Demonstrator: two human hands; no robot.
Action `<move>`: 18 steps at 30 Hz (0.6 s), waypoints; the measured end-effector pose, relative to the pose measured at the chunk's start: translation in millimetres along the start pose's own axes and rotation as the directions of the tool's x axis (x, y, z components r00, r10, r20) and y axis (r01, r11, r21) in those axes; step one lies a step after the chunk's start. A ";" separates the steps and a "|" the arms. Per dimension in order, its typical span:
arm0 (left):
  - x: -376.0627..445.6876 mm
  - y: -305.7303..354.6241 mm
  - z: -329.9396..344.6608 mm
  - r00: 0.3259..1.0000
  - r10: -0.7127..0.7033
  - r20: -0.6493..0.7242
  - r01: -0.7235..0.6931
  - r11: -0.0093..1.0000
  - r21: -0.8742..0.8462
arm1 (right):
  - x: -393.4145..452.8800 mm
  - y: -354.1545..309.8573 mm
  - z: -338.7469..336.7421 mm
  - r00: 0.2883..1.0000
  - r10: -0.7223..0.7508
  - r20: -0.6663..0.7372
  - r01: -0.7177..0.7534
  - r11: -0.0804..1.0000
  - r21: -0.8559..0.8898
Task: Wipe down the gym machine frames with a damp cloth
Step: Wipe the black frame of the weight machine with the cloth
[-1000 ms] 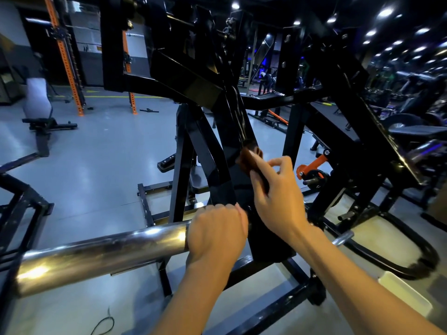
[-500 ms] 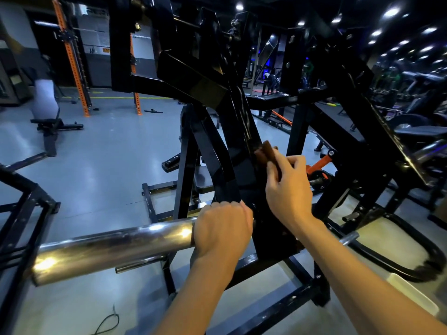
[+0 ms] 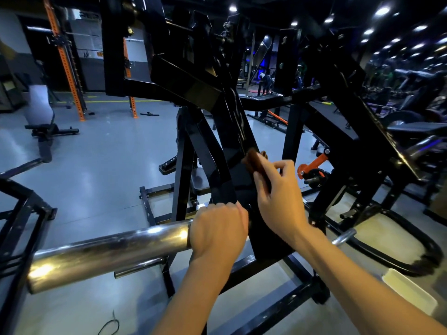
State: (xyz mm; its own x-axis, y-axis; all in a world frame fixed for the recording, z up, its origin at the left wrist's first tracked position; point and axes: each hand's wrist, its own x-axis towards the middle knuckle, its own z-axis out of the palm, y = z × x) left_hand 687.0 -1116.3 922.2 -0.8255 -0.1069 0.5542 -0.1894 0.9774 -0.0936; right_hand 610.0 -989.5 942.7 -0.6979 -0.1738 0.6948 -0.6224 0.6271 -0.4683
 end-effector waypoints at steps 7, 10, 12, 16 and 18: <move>-2.0 -0.5 0.2 0.999 0.000 -0.051 -0.002 0.999 -0.053 | 14.5 13.7 -2.1 0.956 0.285 -0.063 -0.277 0.954 0.110; -0.7 -2.1 4.1 0.996 -0.027 -0.082 0.022 0.998 -0.060 | -7.8 1.0 -2.9 0.997 0.060 -0.047 -0.059 0.998 0.028; 0.4 -1.9 6.4 0.996 -0.029 -0.086 0.024 0.998 -0.057 | -33.2 7.2 -9.6 1.000 -0.018 0.012 0.019 1.000 -0.007; -1.0 0.3 6.3 0.998 0.012 -0.055 -0.014 0.999 -0.032 | -10.2 15.1 -8.1 0.990 0.130 -0.048 -0.127 0.991 0.051; -0.8 0.1 5.9 0.997 0.026 -0.068 -0.028 0.999 -0.029 | 5.0 6.3 -0.3 0.989 0.136 -0.059 -0.132 0.989 0.071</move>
State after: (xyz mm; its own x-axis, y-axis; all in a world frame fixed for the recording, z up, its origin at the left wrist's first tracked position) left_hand 684.5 -1117.2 916.9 -0.7920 -0.0686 0.6067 -0.1506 0.9849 -0.0852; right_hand 602.7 -986.1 943.4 -0.7538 -0.0413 0.6558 -0.5486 0.5889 -0.5936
